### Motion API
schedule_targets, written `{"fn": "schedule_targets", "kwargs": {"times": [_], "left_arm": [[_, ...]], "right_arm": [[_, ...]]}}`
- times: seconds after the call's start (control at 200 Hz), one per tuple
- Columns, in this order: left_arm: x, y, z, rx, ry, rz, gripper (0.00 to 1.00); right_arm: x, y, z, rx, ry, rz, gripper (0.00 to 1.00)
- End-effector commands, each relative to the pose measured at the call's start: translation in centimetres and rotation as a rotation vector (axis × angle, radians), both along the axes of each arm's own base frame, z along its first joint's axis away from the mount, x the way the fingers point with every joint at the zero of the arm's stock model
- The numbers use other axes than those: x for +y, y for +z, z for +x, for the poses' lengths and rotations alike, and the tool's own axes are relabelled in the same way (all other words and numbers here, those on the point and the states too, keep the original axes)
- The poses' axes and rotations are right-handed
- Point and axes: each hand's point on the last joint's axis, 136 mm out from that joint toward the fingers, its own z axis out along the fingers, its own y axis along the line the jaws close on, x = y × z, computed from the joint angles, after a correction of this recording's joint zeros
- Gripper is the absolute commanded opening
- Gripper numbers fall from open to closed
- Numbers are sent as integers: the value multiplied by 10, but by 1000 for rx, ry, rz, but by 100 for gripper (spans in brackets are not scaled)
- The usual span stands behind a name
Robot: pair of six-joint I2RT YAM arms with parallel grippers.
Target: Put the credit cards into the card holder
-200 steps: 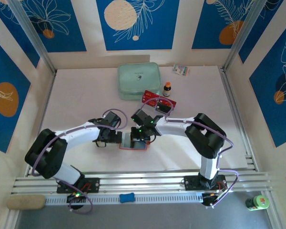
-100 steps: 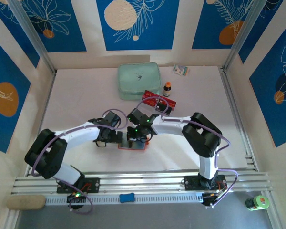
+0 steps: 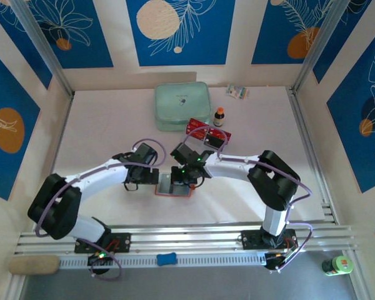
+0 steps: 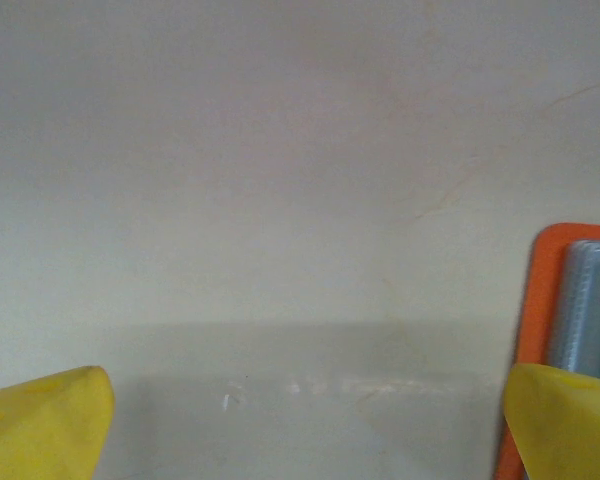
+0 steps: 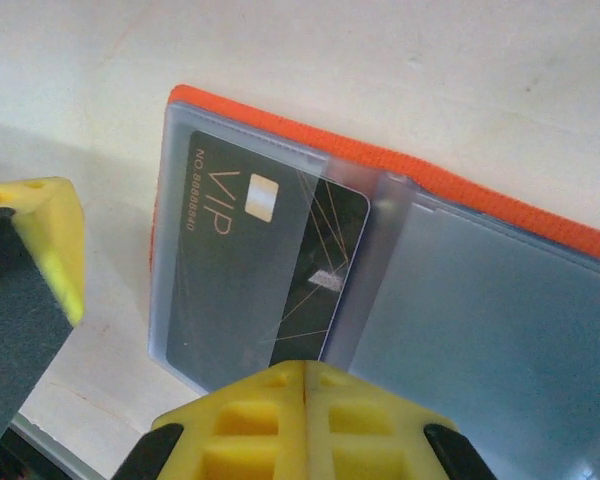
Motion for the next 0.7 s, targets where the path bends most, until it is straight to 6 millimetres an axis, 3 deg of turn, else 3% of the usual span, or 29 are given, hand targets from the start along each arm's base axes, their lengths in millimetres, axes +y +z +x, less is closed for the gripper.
{"fn": "schedule_targets", "kwargs": {"times": [0.0, 0.41, 0.695], "left_arm": [[8, -4, -1, 35, 22, 42, 100], [3, -26, -6, 101, 8, 38, 100], [3, -30, -8, 105, 8, 32, 100]], "right_arm": [[-7, -13, -4, 26, -14, -51, 0], [9, -17, 0, 40, 20, -37, 0], [22, -16, 0, 48, 46, -20, 0]]}}
